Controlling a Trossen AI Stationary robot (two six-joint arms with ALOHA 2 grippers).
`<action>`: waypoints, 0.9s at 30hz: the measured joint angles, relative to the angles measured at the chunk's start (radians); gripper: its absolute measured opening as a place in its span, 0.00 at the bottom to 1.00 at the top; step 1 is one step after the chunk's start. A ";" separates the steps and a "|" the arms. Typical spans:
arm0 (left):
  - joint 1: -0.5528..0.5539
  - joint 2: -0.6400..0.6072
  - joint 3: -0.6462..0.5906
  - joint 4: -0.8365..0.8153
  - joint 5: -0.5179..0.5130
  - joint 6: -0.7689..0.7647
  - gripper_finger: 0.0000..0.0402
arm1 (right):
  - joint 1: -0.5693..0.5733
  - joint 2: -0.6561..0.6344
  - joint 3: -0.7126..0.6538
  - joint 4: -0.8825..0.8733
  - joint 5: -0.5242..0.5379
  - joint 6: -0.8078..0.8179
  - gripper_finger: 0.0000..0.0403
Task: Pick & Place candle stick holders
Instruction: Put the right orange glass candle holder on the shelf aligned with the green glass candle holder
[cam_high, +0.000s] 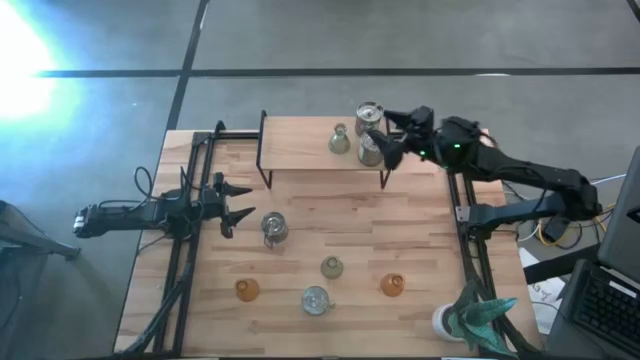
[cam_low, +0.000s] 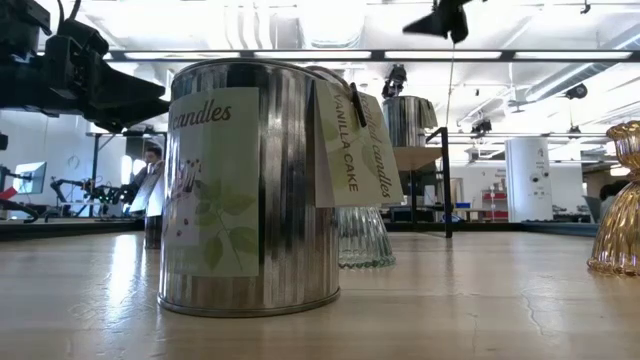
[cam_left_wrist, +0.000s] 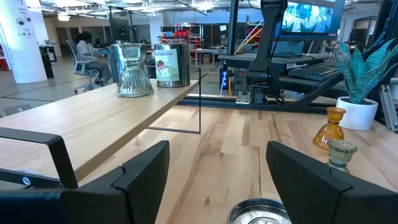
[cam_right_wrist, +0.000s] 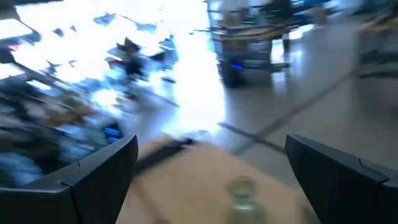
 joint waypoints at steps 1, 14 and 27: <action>0.000 0.000 0.000 0.000 0.000 0.000 0.68 | 0.000 -0.018 0.000 0.005 -0.041 0.042 0.99; 0.000 0.000 0.000 0.000 0.000 0.000 0.68 | 0.073 -0.215 0.004 0.005 -0.294 0.248 0.99; 0.000 0.000 0.000 0.000 0.000 0.000 0.68 | 0.399 -0.273 0.045 -0.240 -0.128 0.221 0.99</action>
